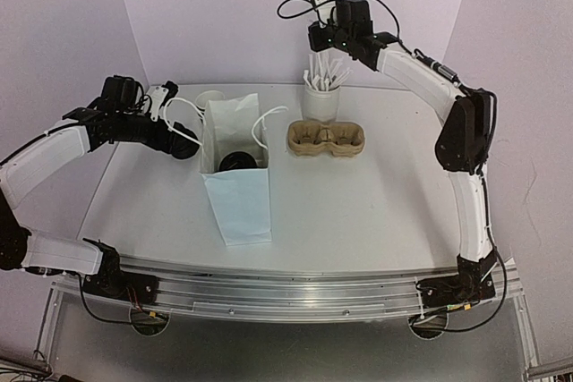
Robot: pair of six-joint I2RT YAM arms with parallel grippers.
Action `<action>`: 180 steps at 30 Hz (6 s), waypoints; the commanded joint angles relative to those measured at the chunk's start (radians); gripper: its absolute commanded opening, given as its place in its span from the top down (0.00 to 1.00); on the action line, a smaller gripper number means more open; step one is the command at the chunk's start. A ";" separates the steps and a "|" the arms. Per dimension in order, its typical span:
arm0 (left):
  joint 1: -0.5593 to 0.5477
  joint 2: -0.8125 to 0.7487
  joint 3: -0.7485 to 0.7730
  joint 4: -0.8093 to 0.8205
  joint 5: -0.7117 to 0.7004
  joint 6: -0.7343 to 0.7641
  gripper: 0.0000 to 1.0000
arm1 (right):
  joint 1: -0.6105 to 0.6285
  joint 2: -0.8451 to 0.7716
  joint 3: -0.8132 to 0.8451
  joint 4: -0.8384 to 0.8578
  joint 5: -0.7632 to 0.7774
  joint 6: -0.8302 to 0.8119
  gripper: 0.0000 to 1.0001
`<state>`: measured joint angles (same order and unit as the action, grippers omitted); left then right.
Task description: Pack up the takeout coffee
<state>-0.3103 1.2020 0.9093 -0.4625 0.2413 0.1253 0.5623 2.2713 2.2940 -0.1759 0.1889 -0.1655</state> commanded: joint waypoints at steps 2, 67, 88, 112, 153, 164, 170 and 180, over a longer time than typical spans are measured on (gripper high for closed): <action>0.005 -0.031 -0.004 0.028 0.013 -0.011 0.06 | -0.030 0.002 -0.050 0.029 -0.052 0.094 0.97; 0.005 -0.028 -0.001 0.017 0.041 -0.011 0.05 | -0.039 -0.413 -0.357 -0.406 -0.026 0.350 0.30; 0.005 -0.034 0.003 0.013 0.039 -0.010 0.06 | -0.048 -0.321 -0.368 -0.407 0.024 0.410 0.54; 0.005 -0.027 0.011 0.010 0.036 -0.001 0.05 | -0.066 -0.397 -0.301 -0.433 -0.007 0.360 1.00; 0.005 -0.045 0.018 0.006 0.059 0.013 0.06 | 0.217 -0.387 0.104 -1.076 -0.652 0.174 1.00; 0.005 -0.046 0.018 0.007 0.061 0.011 0.06 | 0.270 -0.236 0.265 -1.040 -0.588 0.127 0.82; 0.005 -0.042 0.019 0.005 0.062 0.012 0.06 | 0.270 -0.223 0.269 -0.892 -0.553 0.197 0.12; 0.005 -0.049 0.013 0.006 0.066 0.008 0.06 | 0.258 -0.308 0.202 -0.680 -0.146 0.269 0.09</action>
<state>-0.3103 1.1828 0.9081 -0.4713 0.2892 0.1300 0.8318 2.0437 2.5287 -0.9578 -0.2235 0.0627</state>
